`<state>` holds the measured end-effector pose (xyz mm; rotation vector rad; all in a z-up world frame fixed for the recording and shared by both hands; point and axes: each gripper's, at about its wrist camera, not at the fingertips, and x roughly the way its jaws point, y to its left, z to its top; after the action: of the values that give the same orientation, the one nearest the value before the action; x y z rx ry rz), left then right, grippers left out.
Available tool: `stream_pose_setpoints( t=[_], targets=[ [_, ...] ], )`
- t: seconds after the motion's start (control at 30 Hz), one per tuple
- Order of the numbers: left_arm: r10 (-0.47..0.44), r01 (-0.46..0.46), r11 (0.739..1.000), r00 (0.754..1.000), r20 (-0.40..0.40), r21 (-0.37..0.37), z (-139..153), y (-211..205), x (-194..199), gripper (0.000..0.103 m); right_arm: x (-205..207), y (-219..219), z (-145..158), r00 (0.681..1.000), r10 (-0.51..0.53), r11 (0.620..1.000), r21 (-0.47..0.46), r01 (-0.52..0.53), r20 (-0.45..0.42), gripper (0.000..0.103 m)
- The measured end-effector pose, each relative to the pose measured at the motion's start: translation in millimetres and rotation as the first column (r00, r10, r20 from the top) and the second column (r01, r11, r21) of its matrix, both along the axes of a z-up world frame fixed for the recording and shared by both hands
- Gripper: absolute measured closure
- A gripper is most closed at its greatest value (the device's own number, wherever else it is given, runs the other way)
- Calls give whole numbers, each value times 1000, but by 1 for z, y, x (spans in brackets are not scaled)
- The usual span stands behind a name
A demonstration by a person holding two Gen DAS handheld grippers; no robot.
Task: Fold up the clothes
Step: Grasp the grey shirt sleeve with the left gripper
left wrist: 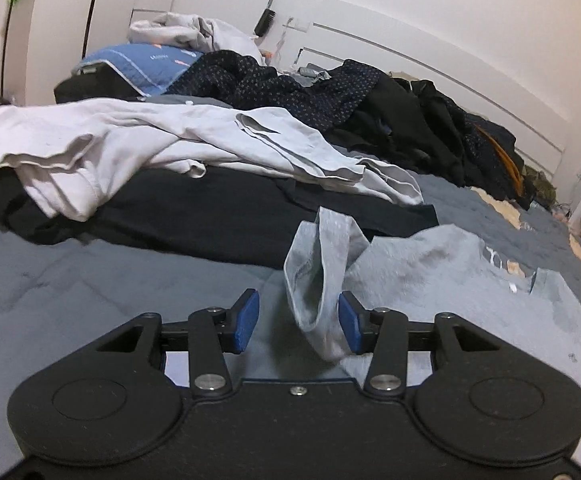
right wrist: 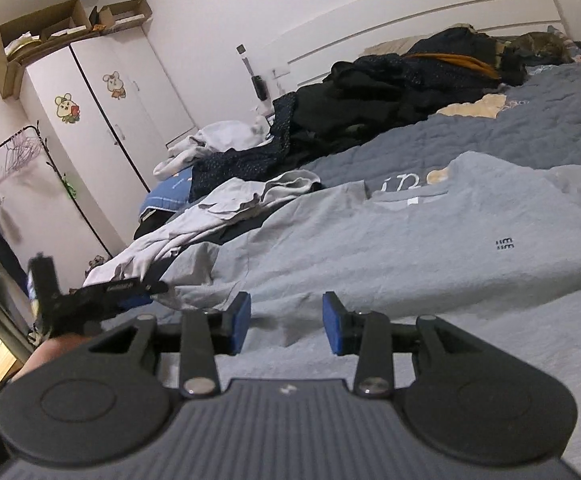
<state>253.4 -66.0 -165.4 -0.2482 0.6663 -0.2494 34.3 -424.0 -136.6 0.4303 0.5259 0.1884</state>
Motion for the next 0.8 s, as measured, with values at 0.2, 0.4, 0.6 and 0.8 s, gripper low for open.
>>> stream_pose_setpoints(
  t=[0.2, 0.4, 0.6, 0.8],
  targets=[
    [-2, -6, 995, 996, -86, -97, -12, 8, 24, 96, 3, 1, -4, 1000, 1, 1000, -2, -1, -15, 65],
    [14, -27, 986, 997, -81, -163, 2, 42, 14, 102, 4, -8, -7, 999, -16, 999, 27, 17, -32, 65],
    [-126, 123, 992, 978, -167, -25, 6, 45, 1, 102, 3, -9, -5, 1000, -14, 999, 47, 15, -26, 65],
    [-128, 126, 992, 989, -75, -27, 32, 36, 33, 40, 4, -4, -3, 1000, 1, 999, 40, 0, -26, 65]
  ],
)
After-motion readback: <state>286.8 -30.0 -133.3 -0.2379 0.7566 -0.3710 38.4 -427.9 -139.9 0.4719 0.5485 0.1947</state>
